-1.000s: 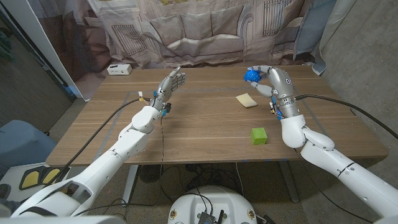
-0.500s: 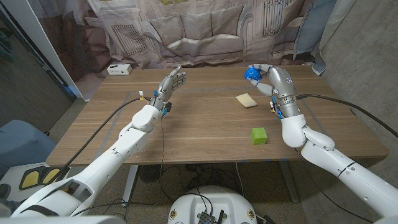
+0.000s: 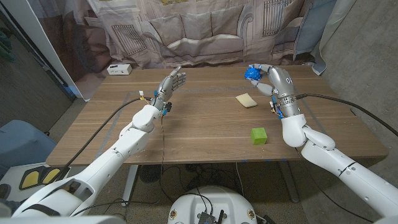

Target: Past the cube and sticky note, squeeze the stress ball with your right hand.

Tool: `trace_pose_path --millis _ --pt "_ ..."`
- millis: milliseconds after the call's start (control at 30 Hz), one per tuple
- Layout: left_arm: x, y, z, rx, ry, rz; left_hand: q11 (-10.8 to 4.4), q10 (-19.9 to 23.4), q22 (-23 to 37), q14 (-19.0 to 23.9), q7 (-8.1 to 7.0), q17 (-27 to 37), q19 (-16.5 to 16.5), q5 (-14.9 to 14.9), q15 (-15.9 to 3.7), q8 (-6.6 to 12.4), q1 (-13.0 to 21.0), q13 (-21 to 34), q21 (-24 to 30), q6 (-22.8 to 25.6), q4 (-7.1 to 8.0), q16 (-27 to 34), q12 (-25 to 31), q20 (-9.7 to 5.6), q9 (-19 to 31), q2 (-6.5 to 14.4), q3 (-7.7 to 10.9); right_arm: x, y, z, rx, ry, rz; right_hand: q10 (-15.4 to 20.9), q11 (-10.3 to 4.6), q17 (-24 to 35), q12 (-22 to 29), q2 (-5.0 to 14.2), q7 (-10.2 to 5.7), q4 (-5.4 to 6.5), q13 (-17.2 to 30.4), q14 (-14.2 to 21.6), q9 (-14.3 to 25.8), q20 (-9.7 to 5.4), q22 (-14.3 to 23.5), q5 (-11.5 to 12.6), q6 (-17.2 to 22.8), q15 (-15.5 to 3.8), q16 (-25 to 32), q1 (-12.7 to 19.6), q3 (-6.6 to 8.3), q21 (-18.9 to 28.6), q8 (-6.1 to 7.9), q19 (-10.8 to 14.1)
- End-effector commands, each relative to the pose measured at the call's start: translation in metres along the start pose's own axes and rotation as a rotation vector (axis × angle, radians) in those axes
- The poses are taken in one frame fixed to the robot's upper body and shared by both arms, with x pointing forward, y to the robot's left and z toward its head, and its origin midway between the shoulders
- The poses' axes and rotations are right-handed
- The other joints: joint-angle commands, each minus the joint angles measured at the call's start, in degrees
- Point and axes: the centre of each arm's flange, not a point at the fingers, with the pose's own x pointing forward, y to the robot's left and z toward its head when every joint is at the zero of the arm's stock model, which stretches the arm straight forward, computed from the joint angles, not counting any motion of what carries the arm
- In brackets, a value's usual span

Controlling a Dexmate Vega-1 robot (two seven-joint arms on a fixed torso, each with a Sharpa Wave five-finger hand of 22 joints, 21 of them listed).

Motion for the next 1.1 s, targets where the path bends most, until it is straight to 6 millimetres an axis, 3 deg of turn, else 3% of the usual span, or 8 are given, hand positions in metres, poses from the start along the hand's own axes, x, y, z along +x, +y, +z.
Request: trace_pose_path --millis 33,300,567,1100 --pt "0.002 0.002 0.0 -0.004 -0.004 0.008 0.15 0.43 0.17 0.5 0.1 0.18 0.5 -0.04 -0.2 0.07 0.17 0.26 0.21 0.59 -0.5 -0.04 -0.01 -0.02 0.26 0.53 0.11 0.001 0.001 0.0 -0.014 0.003 0.023 -1.16 0.64 0.15 -0.59 2.71 0.39 -0.11 -0.02 -0.18 -0.18 0.38 0.08 -0.28 -1.44 -2.22 -0.64 1.59 -0.47 -0.63 -0.41 -0.6" --pt "0.003 0.002 0.0 -0.007 -0.01 0.011 0.21 0.45 0.17 0.53 0.14 0.17 0.48 -0.03 -0.2 0.05 0.19 0.26 0.2 0.57 -0.52 -0.03 -0.01 -0.03 0.26 0.6 0.13 0.001 0.001 0.001 -0.03 0.0 0.043 -3.12 0.1 0.56 -1.07 2.41 -0.13 -0.9 -0.27 -4.08 -0.51 0.54 0.02 -0.61 -3.33 -1.43 -1.63 1.68 -0.71 -2.04 -0.64 -3.56" --pt "0.002 0.004 0.0 -0.013 -0.015 0.025 0.15 0.51 0.17 0.5 0.16 0.17 0.49 -0.03 -0.17 0.04 0.22 0.26 0.19 0.59 -0.54 -0.05 0.0 -0.01 0.26 0.66 0.15 0.002 -0.003 0.001 -0.047 0.004 0.061 -5.21 0.95 0.69 -1.44 1.72 0.25 -0.64 -0.41 -6.2 -0.69 0.87 -0.04 -1.0 -5.35 -0.67 -2.13 0.29 -1.51 -2.75 -0.91 -4.68" --pt "0.004 -0.002 0.001 -0.017 -0.014 0.015 0.11 0.57 0.17 0.62 0.15 0.17 0.52 -0.02 -0.2 0.07 0.27 0.26 0.2 0.74 -0.57 -0.02 0.01 0.01 0.26 0.8 0.2 -0.001 -0.01 0.001 -0.08 0.001 0.092 -8.39 1.11 0.07 -1.67 -0.17 1.07 0.08 -0.64 -9.13 -0.98 1.44 -0.14 -1.5 -8.43 -0.22 -3.11 -3.12 -3.1 -4.05 -1.0 -6.3"
